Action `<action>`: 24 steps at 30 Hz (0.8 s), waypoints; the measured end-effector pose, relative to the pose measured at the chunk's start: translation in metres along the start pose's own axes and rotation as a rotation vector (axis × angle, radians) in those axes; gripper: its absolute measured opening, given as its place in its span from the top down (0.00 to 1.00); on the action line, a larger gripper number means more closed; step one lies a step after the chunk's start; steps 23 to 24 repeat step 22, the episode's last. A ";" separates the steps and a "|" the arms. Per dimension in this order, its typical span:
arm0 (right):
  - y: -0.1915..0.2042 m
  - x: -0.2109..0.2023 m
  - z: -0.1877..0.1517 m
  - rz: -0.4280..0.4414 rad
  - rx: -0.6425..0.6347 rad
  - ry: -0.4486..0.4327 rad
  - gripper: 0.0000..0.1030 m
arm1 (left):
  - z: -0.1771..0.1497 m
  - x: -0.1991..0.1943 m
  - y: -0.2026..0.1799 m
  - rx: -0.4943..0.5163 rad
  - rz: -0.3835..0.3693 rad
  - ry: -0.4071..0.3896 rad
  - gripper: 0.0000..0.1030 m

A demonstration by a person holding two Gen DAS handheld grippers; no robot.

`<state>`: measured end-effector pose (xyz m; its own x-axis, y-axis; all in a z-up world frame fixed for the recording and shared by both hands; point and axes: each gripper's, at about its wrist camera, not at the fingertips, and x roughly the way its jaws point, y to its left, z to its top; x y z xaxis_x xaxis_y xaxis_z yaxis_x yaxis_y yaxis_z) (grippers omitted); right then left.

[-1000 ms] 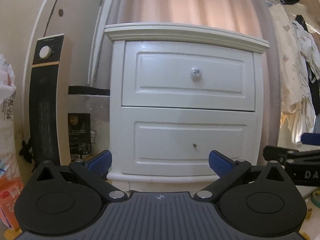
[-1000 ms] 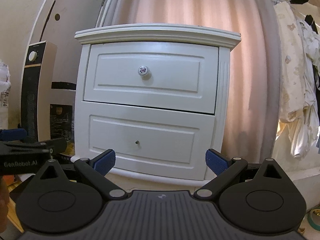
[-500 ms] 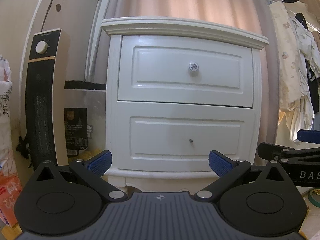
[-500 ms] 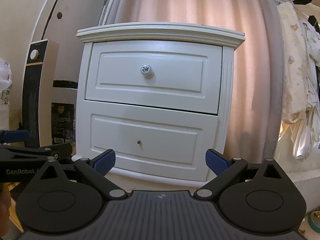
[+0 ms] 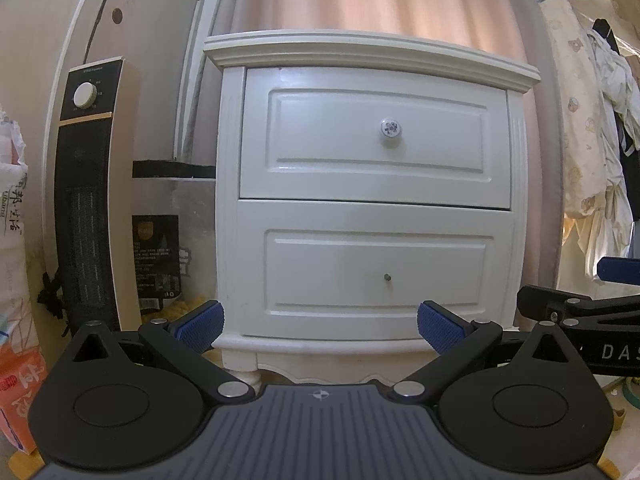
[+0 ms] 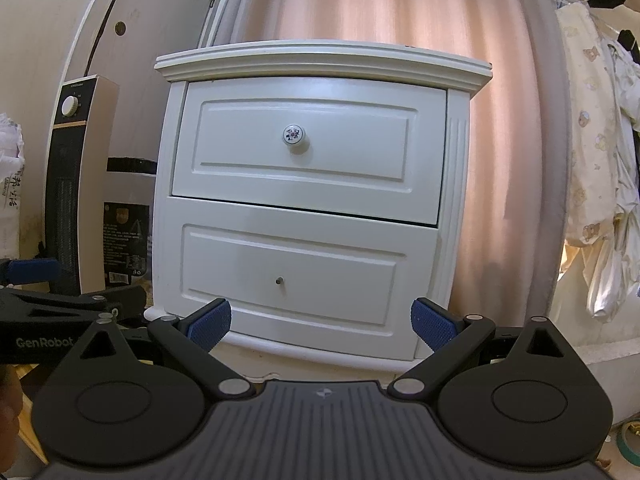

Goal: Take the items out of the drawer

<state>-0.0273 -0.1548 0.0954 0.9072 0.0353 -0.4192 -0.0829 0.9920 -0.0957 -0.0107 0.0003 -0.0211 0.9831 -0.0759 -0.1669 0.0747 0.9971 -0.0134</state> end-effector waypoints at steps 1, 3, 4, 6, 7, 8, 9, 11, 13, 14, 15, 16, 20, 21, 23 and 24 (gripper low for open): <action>0.000 0.000 0.000 0.001 0.000 0.000 0.00 | 0.000 0.000 0.000 0.001 0.001 0.001 0.00; -0.001 0.000 -0.001 0.002 0.002 0.001 0.00 | -0.001 0.001 -0.001 0.002 0.003 0.001 0.00; -0.001 0.000 -0.001 0.002 0.003 0.001 0.00 | -0.001 0.001 -0.002 0.003 0.004 0.000 0.00; -0.002 0.001 -0.001 0.003 0.006 0.000 0.00 | -0.001 0.001 -0.003 0.006 0.001 0.002 0.00; -0.003 0.001 -0.001 0.002 0.009 0.001 0.00 | -0.001 0.001 -0.003 0.007 -0.001 0.002 0.00; -0.004 0.001 -0.001 0.001 0.012 0.001 0.00 | -0.001 0.001 -0.003 0.008 -0.003 0.002 0.00; -0.004 0.001 -0.001 0.001 0.014 0.003 0.00 | -0.001 0.001 -0.003 0.010 -0.003 0.002 0.00; -0.005 0.001 -0.002 -0.001 0.014 0.004 0.00 | -0.001 0.001 -0.003 0.010 -0.005 0.000 0.00; -0.005 0.001 -0.002 -0.002 0.013 0.003 0.00 | -0.001 0.001 -0.003 0.008 -0.005 0.000 0.00; -0.005 0.001 -0.002 -0.002 0.014 0.003 0.00 | -0.001 0.002 -0.004 0.007 -0.005 0.000 0.00; -0.005 0.001 -0.003 -0.002 0.014 0.004 0.00 | -0.001 0.002 -0.004 0.007 -0.006 0.002 0.00; -0.005 0.001 -0.003 -0.002 0.013 0.004 0.00 | -0.001 0.002 -0.004 0.007 -0.007 0.003 0.00; -0.005 0.001 -0.003 -0.002 0.010 0.006 0.00 | -0.001 0.002 -0.004 0.006 -0.008 0.001 0.00; -0.005 0.001 -0.003 -0.002 0.010 0.006 0.00 | -0.001 0.002 -0.004 0.005 -0.008 0.000 0.00; -0.005 0.001 -0.003 -0.001 0.011 0.004 0.00 | -0.001 0.001 -0.004 0.007 -0.006 -0.005 0.00; -0.005 0.001 -0.003 -0.001 0.011 0.004 0.00 | -0.001 0.001 -0.004 0.007 -0.006 -0.005 0.00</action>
